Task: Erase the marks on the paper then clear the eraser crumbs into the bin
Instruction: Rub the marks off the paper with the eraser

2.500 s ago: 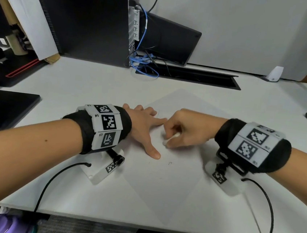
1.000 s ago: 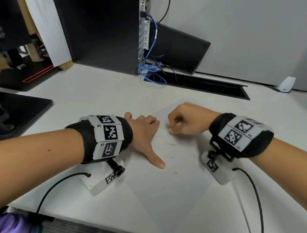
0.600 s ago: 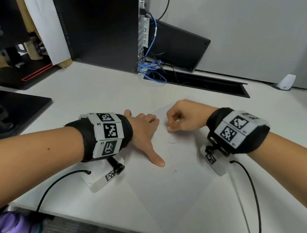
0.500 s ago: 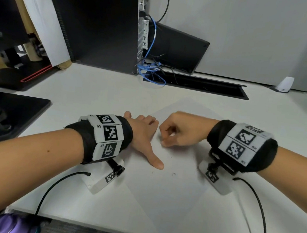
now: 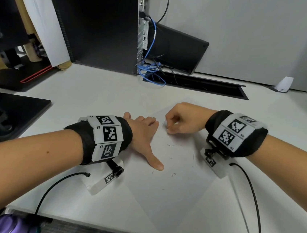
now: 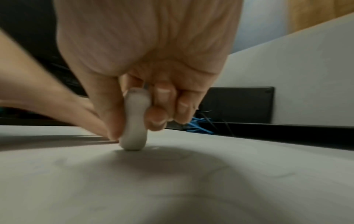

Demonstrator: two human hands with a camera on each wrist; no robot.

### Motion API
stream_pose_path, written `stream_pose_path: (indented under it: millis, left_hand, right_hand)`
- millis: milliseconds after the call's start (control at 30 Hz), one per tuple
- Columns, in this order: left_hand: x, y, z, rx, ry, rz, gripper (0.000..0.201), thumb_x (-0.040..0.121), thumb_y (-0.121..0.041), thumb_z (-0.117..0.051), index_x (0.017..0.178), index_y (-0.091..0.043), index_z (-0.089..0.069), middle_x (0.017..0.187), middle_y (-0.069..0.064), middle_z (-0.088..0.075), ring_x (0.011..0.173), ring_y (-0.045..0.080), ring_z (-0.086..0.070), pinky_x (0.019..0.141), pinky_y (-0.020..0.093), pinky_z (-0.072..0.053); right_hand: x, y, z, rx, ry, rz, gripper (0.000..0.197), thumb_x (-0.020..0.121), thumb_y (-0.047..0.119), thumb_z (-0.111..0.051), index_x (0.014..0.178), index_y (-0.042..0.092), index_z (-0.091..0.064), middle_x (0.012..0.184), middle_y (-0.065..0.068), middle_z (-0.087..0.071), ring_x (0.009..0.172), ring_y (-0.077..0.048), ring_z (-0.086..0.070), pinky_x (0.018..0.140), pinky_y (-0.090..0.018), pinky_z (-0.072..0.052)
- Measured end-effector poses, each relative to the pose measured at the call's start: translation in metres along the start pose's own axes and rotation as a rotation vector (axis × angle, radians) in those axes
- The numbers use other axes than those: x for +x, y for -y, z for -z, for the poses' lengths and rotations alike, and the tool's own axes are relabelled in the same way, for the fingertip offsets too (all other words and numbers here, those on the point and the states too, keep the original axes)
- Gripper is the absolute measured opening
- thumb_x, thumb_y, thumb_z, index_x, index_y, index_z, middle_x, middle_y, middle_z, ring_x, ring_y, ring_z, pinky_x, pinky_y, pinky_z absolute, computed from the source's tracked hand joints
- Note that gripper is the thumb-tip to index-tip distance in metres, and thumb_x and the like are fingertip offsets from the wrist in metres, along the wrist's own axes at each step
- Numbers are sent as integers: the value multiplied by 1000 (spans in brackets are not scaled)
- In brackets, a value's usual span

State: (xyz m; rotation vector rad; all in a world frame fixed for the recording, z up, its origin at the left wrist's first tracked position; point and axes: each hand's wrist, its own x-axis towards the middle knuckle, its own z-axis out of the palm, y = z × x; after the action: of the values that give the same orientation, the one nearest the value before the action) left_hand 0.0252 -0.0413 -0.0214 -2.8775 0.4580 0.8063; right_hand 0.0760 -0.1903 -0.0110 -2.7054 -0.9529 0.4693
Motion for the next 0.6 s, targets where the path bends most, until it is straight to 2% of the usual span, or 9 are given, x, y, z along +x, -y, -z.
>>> stream_pose_path:
  millis: [67,133,167,233,333,400,500,600]
  left_hand:
    - [2,1,0,-1,-7,-11,123,60,-78,-61,151,-25,4,157,-10,-4,143,15,-11,115,49,-4]
    - [3,1,0,7,-10,-10,124,60,-79,-61,151,-25,4,157,-10,-3,143,16,-11,114,49,-5]
    - [2,1,0,17,-9,-3,125,61,-79,-60,151,-22,5,157,-10,-1,144,16,-9,114,49,-4]
    - [0,-1,-1,18,0,12,125,62,-78,-59,150,-19,8,158,-9,4,145,15,-3,115,50,0]
    - [-1,2,1,13,13,12,122,65,-77,-58,151,-20,7,158,-7,2,146,15,2,115,55,5]
    - [-2,4,3,5,7,6,111,70,-74,-56,151,-24,3,157,-7,-4,145,15,-10,115,55,1]
    - [-7,8,6,9,-16,-6,91,80,-68,-50,150,-31,-5,151,-8,-18,139,17,-28,113,48,-10]
    - [-9,10,6,23,-60,-25,78,82,-64,-50,148,-36,-17,139,-6,-32,132,18,-36,110,44,-14]
  right_hand:
    - [-3,9,-11,27,53,40,23,83,14,-64,62,20,-55,60,11,-52,56,-3,-47,61,-14,-38]
    - [-6,8,-11,49,53,39,28,83,15,-65,59,24,-54,56,14,-53,54,2,-49,58,-8,-37]
    - [-4,1,-6,43,18,16,30,83,16,-66,58,26,-53,55,15,-54,55,1,-49,60,-9,-37]
    - [-1,-11,2,-1,-44,-41,28,82,18,-66,58,25,-53,58,14,-53,58,-4,-47,66,-21,-39]
    - [0,-15,2,-30,-38,-63,26,83,20,-64,60,25,-53,62,8,-52,60,-9,-46,67,-28,-41]
    - [-2,-15,0,-26,-32,-72,26,84,23,-64,61,28,-54,67,4,-55,65,-12,-47,69,-29,-42]
    - [-5,-17,3,-59,-46,-112,26,86,27,-62,62,34,-51,69,9,-52,71,-13,-48,67,-25,-39]
    - [-5,-15,4,-82,-26,-118,20,87,28,-61,68,32,-54,79,7,-58,82,-18,-53,74,-26,-41]
